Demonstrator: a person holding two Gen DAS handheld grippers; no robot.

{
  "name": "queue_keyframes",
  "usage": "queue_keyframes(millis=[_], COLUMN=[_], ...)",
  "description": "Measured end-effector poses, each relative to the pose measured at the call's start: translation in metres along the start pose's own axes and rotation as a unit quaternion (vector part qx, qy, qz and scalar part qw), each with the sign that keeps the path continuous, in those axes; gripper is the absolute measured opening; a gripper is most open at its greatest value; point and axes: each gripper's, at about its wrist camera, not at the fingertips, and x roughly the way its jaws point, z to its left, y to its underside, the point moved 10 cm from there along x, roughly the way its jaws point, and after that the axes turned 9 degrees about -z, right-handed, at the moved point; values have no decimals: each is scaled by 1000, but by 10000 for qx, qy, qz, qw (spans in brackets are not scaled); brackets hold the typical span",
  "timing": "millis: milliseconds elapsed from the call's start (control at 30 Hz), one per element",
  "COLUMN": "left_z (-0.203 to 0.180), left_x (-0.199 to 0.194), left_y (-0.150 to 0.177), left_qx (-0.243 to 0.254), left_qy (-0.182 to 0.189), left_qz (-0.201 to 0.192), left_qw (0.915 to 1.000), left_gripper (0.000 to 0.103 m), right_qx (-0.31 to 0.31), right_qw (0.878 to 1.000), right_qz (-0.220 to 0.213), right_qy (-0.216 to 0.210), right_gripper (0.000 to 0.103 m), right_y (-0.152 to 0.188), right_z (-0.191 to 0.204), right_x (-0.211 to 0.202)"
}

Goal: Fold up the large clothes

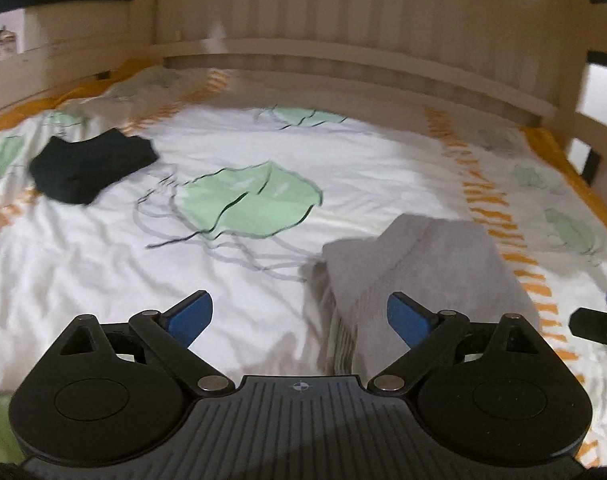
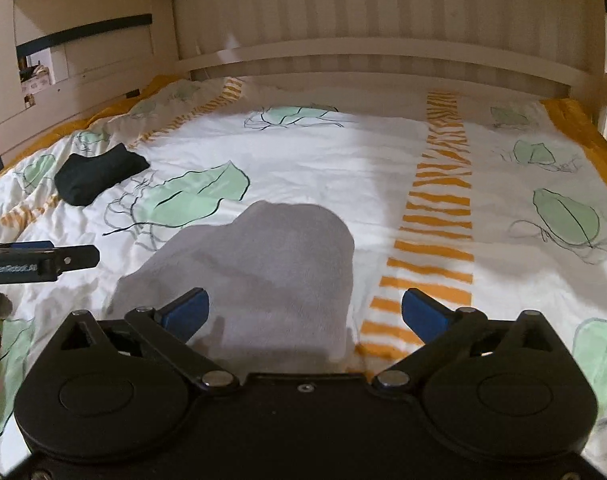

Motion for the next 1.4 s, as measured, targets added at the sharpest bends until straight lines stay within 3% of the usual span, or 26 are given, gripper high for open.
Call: queue_keyframes(millis=[200, 300, 567, 1067, 1400], left_z=[-13, -16, -28, -37, -36], left_x=[-24, -35, -61, -89, -94], left_y=[20, 28, 44, 67, 67], left_qx=[-24, 47, 134, 95, 11], left_qy=[-48, -252, -215, -327, -373], left_qz=[366, 463, 572, 695, 659], left_qw=[9993, 9986, 9980, 9970, 9971], left_gripper=[95, 95, 95, 95, 95], right_qx=[196, 166, 326, -123, 110], right_qw=[9996, 9996, 9995, 9997, 9999], right_qz=[179, 229, 38, -171, -60], right_qy=[37, -10, 39, -85, 11], right_gripper=[102, 102, 102, 102, 102], right_y=[14, 19, 25, 30, 33], right_z=[7, 11, 10, 27, 13], right_x=[-30, -42, -69, -78, -82])
